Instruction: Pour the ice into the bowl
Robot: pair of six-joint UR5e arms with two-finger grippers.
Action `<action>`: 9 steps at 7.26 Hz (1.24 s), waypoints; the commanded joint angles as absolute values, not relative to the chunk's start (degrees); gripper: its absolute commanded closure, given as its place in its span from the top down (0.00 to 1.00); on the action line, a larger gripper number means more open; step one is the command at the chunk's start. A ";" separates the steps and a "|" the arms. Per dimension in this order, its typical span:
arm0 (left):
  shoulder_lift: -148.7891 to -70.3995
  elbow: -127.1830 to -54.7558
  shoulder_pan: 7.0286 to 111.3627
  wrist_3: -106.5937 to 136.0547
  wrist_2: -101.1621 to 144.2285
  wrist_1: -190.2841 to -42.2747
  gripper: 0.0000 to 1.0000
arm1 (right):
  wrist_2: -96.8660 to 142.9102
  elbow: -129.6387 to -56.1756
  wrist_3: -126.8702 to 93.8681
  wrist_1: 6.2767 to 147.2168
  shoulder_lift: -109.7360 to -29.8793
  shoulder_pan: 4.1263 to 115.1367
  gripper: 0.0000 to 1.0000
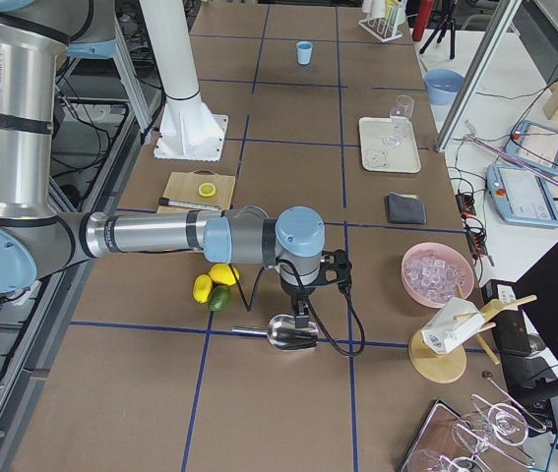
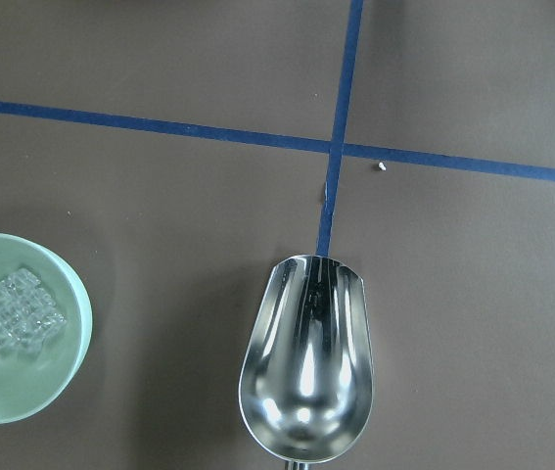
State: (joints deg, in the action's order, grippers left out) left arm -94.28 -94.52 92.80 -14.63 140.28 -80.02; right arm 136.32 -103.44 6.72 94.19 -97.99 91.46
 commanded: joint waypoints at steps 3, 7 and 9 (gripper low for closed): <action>-91.59 -91.17 92.20 -9.58 136.33 -87.93 1.00 | 136.93 -100.90 6.42 94.22 -98.17 91.49 1.00; -91.58 -90.87 89.31 -6.88 133.86 -90.53 1.00 | 136.93 -100.99 6.24 94.22 -98.09 91.49 1.00; -91.50 -91.05 88.86 -5.54 133.86 -90.62 1.00 | 138.07 -100.90 6.15 94.22 -98.17 91.49 1.00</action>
State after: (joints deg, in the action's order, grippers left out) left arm -91.55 -90.94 89.17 -6.30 133.97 -90.54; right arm 137.49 -100.97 6.23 94.22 -98.11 91.49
